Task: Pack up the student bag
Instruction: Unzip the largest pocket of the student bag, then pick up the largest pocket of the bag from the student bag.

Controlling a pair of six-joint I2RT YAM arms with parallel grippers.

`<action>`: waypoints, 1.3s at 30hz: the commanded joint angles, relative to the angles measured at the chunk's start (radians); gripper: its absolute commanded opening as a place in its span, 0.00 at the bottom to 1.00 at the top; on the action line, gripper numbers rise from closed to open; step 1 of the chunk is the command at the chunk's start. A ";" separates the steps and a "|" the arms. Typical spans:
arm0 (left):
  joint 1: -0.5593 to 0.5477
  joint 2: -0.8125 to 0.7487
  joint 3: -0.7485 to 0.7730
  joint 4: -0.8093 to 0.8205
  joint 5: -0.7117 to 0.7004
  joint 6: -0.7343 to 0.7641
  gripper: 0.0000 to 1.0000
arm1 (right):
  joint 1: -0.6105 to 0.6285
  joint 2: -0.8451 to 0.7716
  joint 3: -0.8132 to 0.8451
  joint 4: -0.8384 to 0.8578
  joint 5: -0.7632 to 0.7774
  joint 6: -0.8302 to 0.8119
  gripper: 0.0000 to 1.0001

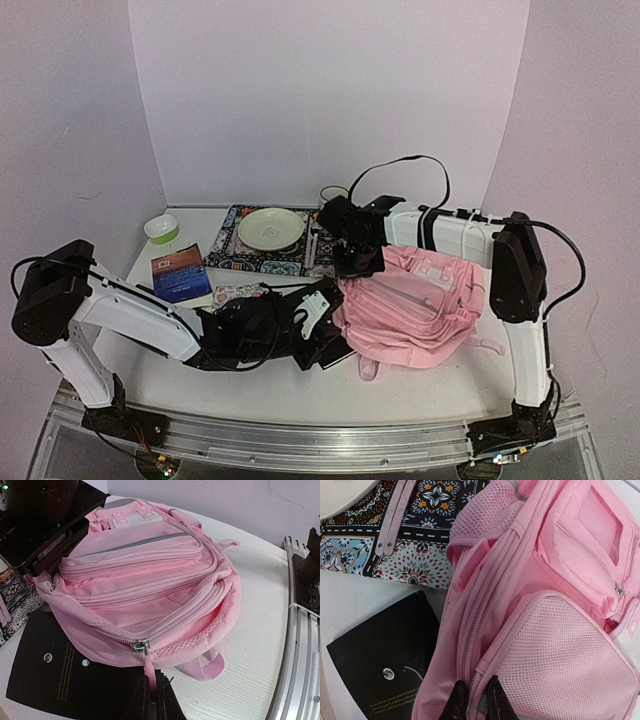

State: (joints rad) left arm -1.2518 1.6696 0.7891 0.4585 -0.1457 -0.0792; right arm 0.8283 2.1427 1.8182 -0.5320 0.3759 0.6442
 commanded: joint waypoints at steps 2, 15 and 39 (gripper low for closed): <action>-0.064 -0.027 0.019 0.072 0.067 -0.031 0.00 | -0.071 -0.049 -0.032 0.114 0.045 -0.061 0.17; -0.018 -0.109 -0.034 0.064 0.129 -0.143 0.36 | 0.067 -0.497 -0.540 0.195 -0.001 0.003 0.55; 0.317 0.058 0.073 0.027 0.462 -0.566 0.68 | 0.462 -0.436 -0.706 0.142 0.230 0.567 0.48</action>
State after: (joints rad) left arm -0.9348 1.7184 0.8033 0.4785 0.2873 -0.6042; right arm 1.2771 1.6422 1.0884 -0.3343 0.5707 1.0923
